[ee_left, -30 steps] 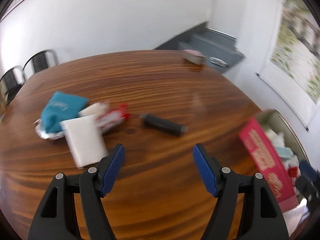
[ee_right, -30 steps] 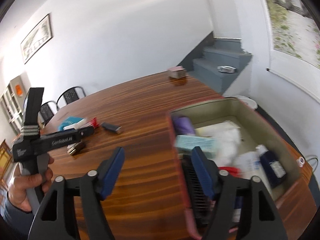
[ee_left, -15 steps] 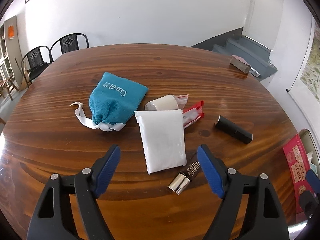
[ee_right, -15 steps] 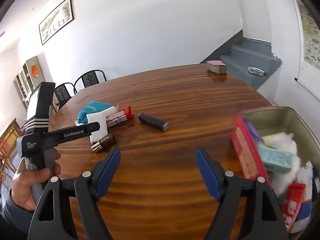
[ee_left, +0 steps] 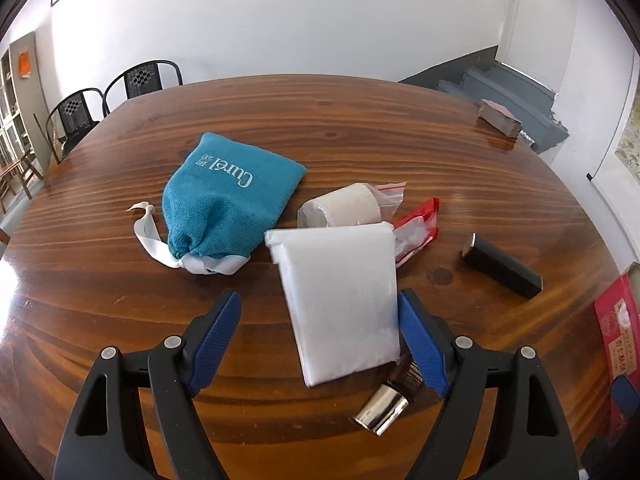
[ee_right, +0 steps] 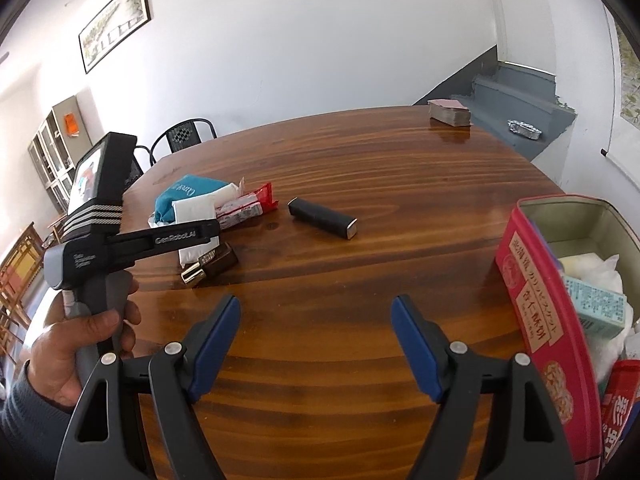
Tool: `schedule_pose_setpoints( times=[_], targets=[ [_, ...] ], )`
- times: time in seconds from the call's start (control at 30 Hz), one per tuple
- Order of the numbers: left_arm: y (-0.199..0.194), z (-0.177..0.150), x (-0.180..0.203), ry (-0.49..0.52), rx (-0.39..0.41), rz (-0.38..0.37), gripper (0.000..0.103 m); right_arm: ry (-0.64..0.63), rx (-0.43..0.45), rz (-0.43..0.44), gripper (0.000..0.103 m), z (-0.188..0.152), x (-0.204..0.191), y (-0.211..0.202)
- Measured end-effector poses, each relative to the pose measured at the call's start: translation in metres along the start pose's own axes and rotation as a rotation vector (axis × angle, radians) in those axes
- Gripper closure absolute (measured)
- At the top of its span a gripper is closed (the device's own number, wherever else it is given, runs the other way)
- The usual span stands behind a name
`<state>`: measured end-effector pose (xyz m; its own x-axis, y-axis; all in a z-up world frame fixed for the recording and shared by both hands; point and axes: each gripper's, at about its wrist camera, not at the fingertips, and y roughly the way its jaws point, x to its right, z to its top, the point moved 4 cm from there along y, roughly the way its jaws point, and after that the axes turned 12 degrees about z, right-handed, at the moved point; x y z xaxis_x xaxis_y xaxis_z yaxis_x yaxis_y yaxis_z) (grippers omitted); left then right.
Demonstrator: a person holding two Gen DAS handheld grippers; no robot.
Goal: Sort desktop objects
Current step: 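Grasp white tissue pack with left tool while right tool grasps dark cosmetic bottle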
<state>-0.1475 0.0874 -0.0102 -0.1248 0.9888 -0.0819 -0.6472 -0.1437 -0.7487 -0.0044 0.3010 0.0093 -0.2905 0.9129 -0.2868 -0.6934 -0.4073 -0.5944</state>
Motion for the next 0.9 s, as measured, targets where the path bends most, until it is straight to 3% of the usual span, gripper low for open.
schedule_pose_setpoints(
  times=[0.13, 0.23, 0.27, 0.3, 0.37, 0.6, 0.9],
  targets=[
    [0.007, 0.0, 0.002, 0.009, -0.009, 0.001, 0.021, -0.01, -0.017, 0.006, 0.022, -0.003, -0.004, 0.005],
    [0.006, -0.001, -0.001, -0.004, -0.011, -0.044, 0.021, -0.027, -0.032, 0.025, 0.022, -0.006, -0.01, 0.008],
    [0.005, 0.0, -0.003, -0.006, -0.002, -0.044, 0.028, -0.035, -0.034, 0.031, 0.022, -0.006, -0.012, 0.009],
    [0.001, 0.001, -0.004, 0.001, 0.014, -0.039, 0.044, -0.04, -0.036, 0.037, 0.022, -0.006, -0.014, 0.01],
    [-0.002, 0.003, -0.007, -0.001, 0.016, -0.047, 0.051, -0.048, -0.046, 0.061, 0.022, -0.008, -0.018, 0.012],
    [-0.026, 0.01, -0.015, 0.005, 0.078, -0.073, 0.054, -0.037, -0.111, 0.114, 0.022, -0.01, -0.028, 0.03],
    [-0.048, 0.028, -0.037, -0.063, 0.117, -0.103, 0.053, -0.186, -0.218, 0.166, 0.022, 0.005, -0.055, 0.086]
  ],
)
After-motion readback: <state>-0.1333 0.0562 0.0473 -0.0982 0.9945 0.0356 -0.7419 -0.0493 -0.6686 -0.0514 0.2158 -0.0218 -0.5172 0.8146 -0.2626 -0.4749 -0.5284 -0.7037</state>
